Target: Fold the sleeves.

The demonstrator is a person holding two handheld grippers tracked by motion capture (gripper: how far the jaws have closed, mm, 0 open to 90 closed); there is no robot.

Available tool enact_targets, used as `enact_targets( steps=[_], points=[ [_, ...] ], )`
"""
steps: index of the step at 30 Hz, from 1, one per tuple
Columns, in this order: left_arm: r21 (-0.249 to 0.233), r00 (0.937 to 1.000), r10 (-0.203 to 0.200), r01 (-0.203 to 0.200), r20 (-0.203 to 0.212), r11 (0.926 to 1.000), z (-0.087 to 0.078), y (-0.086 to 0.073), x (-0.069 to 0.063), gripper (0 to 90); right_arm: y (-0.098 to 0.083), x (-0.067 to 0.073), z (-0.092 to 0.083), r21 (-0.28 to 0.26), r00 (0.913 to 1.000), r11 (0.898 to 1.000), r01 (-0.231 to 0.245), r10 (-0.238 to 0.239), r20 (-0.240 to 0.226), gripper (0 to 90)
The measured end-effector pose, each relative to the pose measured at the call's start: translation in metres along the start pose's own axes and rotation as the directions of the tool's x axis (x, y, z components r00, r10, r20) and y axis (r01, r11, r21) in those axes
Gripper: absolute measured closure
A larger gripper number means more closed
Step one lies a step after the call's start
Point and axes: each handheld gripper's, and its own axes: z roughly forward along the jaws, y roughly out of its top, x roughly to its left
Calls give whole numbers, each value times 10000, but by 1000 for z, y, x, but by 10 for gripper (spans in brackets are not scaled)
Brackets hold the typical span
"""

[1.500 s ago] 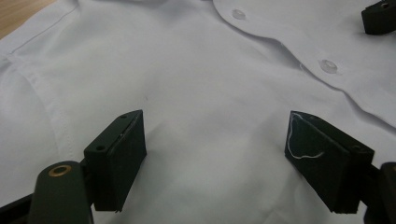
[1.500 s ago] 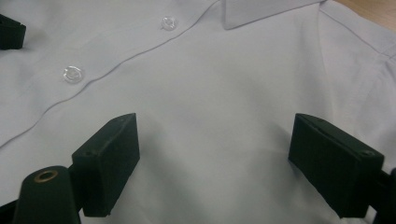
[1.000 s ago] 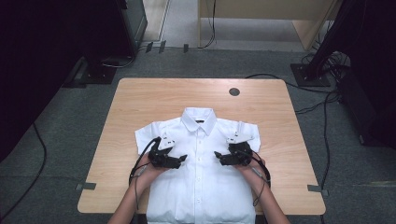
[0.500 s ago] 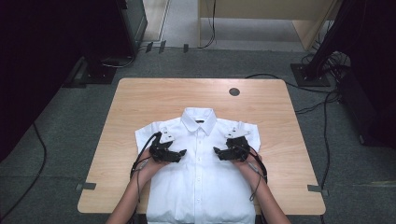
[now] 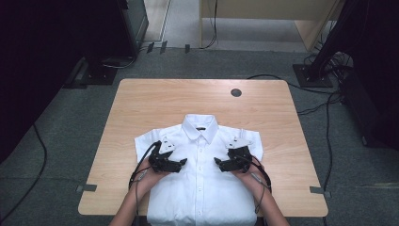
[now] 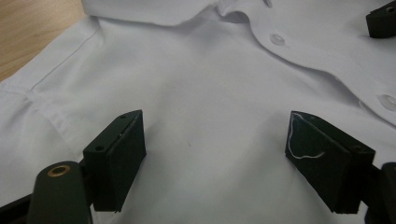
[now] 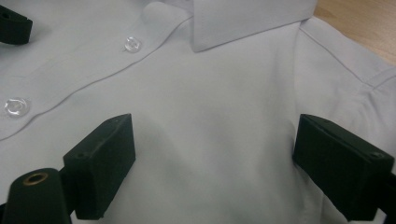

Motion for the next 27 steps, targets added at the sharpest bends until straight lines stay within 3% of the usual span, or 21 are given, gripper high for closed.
enact_targets(
  steps=[4,7,10,27],
  points=[
    [2,10000,4,-4,-4,10000,0,0,0,200,0,0,0,36,10000,10000,-43,42,23,125],
    [2,10000,-14,14,-20,10000,0,0,0,200,1,-3,0,-151,9997,9997,-181,184,161,232],
    [-7,10000,-16,16,-19,10000,0,0,0,200,3,-7,0,-152,9994,9997,-188,192,294,264],
    [-11,10000,-24,24,-23,10000,0,0,0,200,5,-38,-6,-290,9967,9987,-409,428,693,295]
  ],
)
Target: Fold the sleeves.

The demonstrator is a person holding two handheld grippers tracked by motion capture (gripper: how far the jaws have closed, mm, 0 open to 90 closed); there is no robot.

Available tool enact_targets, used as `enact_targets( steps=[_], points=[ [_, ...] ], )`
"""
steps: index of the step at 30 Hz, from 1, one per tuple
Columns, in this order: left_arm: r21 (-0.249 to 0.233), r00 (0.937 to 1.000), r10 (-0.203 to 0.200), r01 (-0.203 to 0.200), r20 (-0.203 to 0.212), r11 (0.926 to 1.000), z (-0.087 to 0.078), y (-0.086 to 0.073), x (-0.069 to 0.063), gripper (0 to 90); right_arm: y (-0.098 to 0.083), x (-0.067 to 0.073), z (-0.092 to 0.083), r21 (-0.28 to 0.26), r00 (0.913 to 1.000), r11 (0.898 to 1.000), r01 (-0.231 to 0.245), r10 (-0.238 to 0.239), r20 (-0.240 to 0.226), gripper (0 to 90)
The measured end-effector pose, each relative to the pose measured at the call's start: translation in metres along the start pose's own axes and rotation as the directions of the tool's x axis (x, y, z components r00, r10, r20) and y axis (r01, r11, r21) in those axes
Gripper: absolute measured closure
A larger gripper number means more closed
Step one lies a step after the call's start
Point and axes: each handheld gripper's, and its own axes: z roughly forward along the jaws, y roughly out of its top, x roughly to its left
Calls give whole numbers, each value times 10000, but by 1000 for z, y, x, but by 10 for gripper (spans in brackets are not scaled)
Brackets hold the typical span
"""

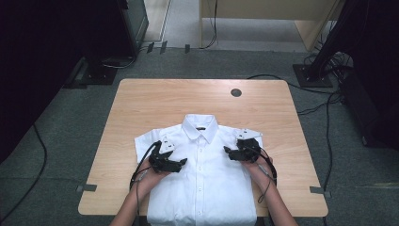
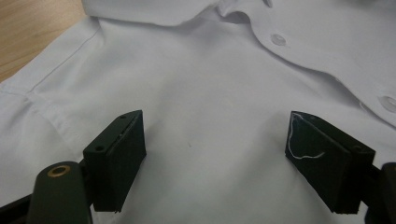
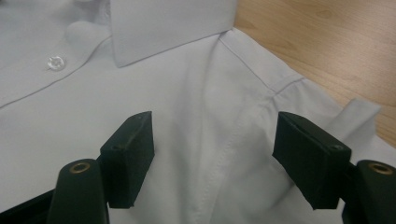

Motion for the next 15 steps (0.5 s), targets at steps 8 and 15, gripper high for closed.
enact_targets(
  steps=[8,15],
  points=[
    [3,10000,2,-2,-2,10000,0,0,0,200,-2,-10,-1,59,9999,9999,-93,93,110,295],
    [0,10000,-1,1,-3,10000,0,0,0,200,-3,-16,-2,99,9998,9998,-169,168,119,295]
  ],
)
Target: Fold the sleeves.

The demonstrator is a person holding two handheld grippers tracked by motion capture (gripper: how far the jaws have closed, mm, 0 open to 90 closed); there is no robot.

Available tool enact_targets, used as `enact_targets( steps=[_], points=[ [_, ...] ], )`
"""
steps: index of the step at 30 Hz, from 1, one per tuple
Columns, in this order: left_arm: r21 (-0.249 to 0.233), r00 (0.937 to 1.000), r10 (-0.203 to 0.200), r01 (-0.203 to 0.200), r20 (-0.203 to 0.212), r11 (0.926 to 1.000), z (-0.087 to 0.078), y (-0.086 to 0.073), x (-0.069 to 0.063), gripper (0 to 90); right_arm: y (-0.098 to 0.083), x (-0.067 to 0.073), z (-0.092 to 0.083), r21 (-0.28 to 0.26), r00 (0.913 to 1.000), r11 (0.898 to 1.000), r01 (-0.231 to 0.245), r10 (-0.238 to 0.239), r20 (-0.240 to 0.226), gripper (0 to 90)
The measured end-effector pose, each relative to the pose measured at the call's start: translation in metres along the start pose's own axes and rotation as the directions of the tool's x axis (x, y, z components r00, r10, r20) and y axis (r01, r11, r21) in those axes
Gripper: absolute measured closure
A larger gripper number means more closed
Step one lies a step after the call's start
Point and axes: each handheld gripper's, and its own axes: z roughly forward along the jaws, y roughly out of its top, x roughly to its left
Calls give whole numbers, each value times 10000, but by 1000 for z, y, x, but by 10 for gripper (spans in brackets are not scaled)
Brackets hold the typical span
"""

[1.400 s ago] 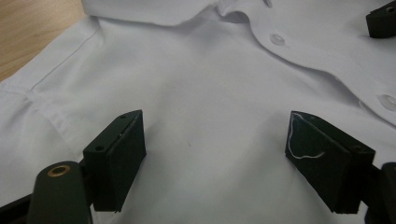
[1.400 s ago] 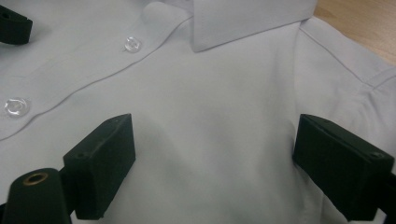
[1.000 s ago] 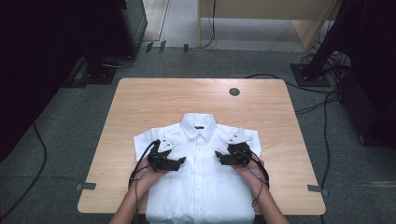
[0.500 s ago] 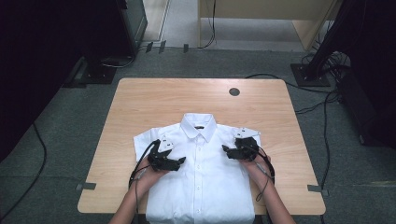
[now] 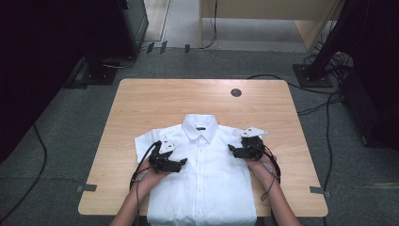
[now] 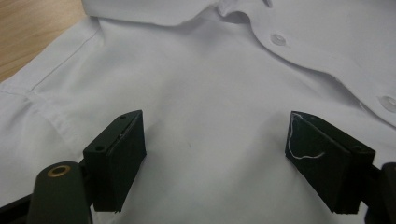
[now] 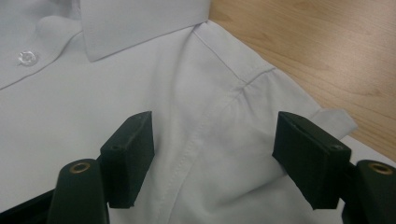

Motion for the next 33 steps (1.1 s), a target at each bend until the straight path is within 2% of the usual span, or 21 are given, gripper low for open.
enact_targets(
  steps=[10,19,33],
  points=[
    [0,10000,12,-12,2,10000,0,0,0,200,-3,-11,-4,-3,9998,10000,-37,37,196,310],
    [1,10000,-2,2,0,10000,0,0,0,200,-6,-22,-8,-32,9989,9992,-402,402,255,310],
    [1,10000,7,-7,2,10000,0,0,0,200,-8,-32,-14,-71,9980,9986,-527,529,353,327]
  ],
)
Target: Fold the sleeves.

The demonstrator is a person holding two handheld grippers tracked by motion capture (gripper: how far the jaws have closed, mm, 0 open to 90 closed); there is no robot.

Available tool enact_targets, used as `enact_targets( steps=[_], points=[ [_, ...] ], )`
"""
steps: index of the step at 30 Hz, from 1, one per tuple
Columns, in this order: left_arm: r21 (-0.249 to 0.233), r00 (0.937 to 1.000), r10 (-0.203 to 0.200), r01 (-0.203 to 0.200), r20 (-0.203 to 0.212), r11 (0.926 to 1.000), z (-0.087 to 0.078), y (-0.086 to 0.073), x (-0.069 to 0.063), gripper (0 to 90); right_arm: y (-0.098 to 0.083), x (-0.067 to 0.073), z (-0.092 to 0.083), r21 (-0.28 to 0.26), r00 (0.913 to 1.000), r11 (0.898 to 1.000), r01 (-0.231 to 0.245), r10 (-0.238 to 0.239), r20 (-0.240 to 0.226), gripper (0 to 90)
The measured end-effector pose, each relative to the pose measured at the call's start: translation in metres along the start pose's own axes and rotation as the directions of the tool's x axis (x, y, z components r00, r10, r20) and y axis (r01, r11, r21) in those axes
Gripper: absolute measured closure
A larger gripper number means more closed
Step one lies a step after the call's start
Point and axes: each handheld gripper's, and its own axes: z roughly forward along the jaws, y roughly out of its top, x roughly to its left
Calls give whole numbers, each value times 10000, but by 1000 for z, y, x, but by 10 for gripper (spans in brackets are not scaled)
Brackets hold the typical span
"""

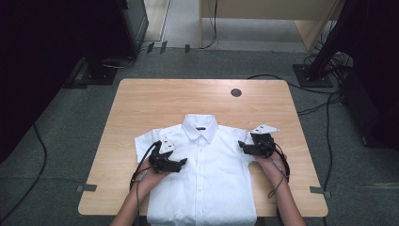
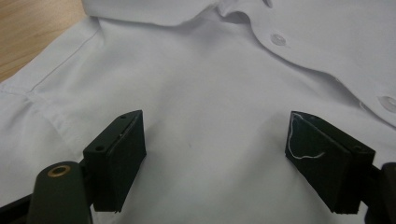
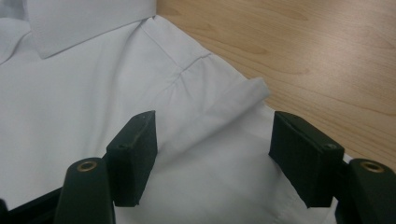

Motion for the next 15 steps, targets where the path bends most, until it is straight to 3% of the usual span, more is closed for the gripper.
enact_targets(
  steps=[15],
  points=[
    [2,10000,-6,6,-2,10000,0,0,0,200,-3,-12,-5,21,9996,9999,-154,154,257,339]
  ],
)
